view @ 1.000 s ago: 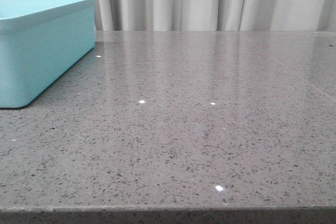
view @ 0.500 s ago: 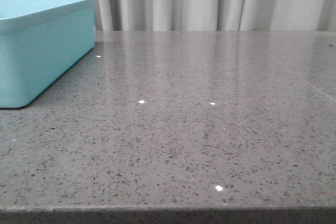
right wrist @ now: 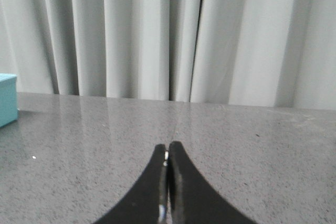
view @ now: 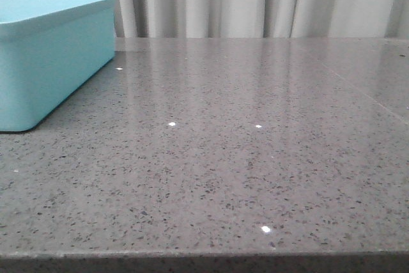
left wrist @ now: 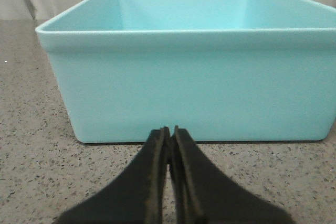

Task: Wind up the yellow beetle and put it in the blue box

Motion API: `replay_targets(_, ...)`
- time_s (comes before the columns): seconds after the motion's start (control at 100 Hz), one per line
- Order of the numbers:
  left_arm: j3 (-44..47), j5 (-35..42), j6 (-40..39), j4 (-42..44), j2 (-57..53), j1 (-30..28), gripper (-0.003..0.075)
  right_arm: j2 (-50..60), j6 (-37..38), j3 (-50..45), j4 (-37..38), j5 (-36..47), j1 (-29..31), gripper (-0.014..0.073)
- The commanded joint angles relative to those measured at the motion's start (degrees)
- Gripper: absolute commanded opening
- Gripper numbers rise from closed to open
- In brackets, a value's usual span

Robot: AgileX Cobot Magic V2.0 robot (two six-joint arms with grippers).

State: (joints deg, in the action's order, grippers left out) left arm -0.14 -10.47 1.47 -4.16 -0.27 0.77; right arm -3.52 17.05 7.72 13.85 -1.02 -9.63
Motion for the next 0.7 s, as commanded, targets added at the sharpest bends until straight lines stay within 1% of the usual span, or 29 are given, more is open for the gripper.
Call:
replay_targets(0.0, 1.4, 4.2, -0.4, -0.5, -1.9, 0.4, -0.0019, 0.5, -3.4, -0.7, -2.5, 5.5, 1.5, -0.0067)
replay_targets(0.17, 1.4, 4.2, -0.4, -0.5, -1.9, 0.4, -0.0019, 2.4, -6.5, -4.5, -6.1, 5.3, 4.1, -0.0067)
replay_targets(0.41, 1.4, 4.2, -0.4, -0.5, -1.9, 0.4, -0.0019, 4.5, -6.5, -8.5, -8.8, 4.6, 6.5, -0.0067)
replay_targets(0.51, 1.4, 4.2, -0.4, -0.5, -1.9, 0.4, -0.0019, 5.4, -6.6, -8.4, -9.6, 1.0, 7.0, -0.0067)
replay_targets(0.69, 1.4, 4.2, -0.4, -0.5, -1.9, 0.4, -0.0019, 5.4, -6.6, -8.4, -9.6, 0.5, 7.3, -0.0067)
